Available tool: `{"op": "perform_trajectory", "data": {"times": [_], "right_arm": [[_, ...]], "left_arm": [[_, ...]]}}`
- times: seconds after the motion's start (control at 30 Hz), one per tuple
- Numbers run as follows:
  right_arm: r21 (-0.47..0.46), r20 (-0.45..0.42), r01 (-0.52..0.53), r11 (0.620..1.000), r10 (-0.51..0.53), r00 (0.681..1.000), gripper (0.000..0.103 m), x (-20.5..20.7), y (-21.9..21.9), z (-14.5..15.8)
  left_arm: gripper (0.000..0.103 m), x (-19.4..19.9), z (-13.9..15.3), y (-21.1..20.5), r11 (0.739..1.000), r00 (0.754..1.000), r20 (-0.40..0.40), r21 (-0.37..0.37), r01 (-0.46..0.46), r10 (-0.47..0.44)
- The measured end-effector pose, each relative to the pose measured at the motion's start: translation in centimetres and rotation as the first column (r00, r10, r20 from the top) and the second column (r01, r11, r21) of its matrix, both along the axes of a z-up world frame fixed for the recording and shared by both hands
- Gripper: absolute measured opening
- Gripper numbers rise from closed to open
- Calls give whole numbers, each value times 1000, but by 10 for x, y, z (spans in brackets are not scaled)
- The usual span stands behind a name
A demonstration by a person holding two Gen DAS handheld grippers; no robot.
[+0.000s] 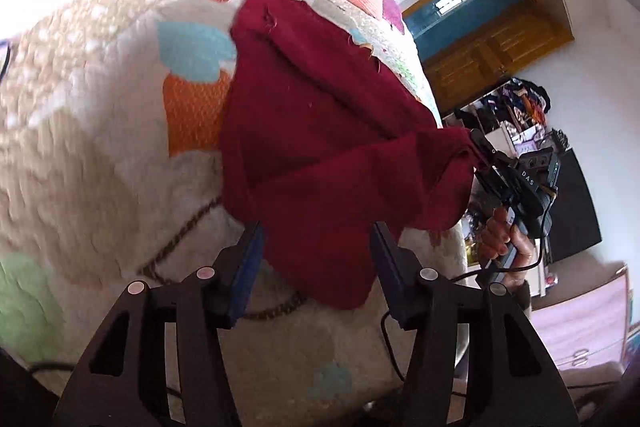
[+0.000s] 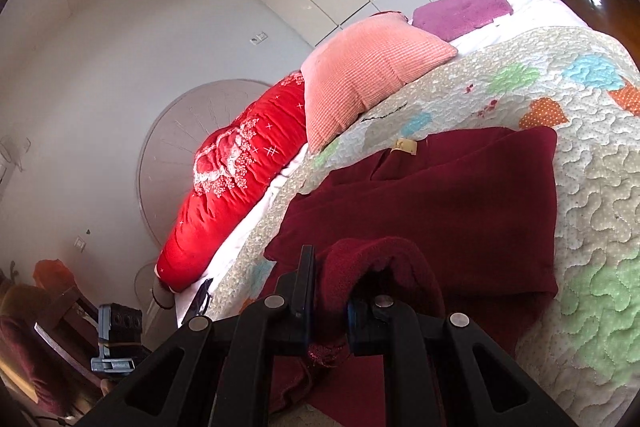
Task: Fold small clothes
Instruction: 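Lift the hem with both grippers and fold it toward the collar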
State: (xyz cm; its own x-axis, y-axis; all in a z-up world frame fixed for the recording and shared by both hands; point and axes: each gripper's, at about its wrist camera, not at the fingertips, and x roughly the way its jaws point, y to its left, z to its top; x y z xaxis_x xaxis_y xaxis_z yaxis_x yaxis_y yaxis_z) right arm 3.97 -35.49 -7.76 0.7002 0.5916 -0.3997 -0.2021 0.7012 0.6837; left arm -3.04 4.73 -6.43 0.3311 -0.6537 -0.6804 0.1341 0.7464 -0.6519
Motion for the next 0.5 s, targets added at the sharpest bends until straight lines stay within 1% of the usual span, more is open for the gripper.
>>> {"op": "perform_trajectory", "data": {"times": [0.07, 0.13, 0.2, 0.27, 0.3, 0.37, 0.43, 0.5], "right_arm": [[-8, 7, 0, 1000, 0, 1000, 12, -7, 1, 4], [-5, 11, -1, 1000, 2, 1000, 12, -11, 1, 6], [0, 11, 4, 1000, -4, 1000, 11, -16, 0, 7], [6, 10, 8, 1000, -8, 1000, 11, -21, -1, 7], [9, 9, 9, 1000, -10, 1000, 12, -23, -2, 7], [14, 3, 12, 1000, -12, 1000, 12, -28, -4, 5], [10, -7, 16, 1000, -16, 1000, 12, -31, -4, 2], [8, -17, 22, 1000, -21, 1000, 12, -32, -6, 0]], "left_arm": [[56, -15, -15, -2, 999, 998, -56, -32, -34, 32], [56, -24, -25, -10, 998, 995, -87, -50, -47, 43], [56, -26, -29, -21, 997, 996, -78, -61, -53, 48], [56, -26, -28, -31, 992, 997, -44, -108, -63, 59], [56, -25, -29, -38, 992, 998, -29, -113, -62, 60], [56, -21, -33, -49, 993, 997, -18, -93, -70, 69], [56, -14, -39, -57, 992, 995, -25, -81, -94, 92], [56, -7, -43, -63, 989, 995, -62, -114, -91, 84]]}}
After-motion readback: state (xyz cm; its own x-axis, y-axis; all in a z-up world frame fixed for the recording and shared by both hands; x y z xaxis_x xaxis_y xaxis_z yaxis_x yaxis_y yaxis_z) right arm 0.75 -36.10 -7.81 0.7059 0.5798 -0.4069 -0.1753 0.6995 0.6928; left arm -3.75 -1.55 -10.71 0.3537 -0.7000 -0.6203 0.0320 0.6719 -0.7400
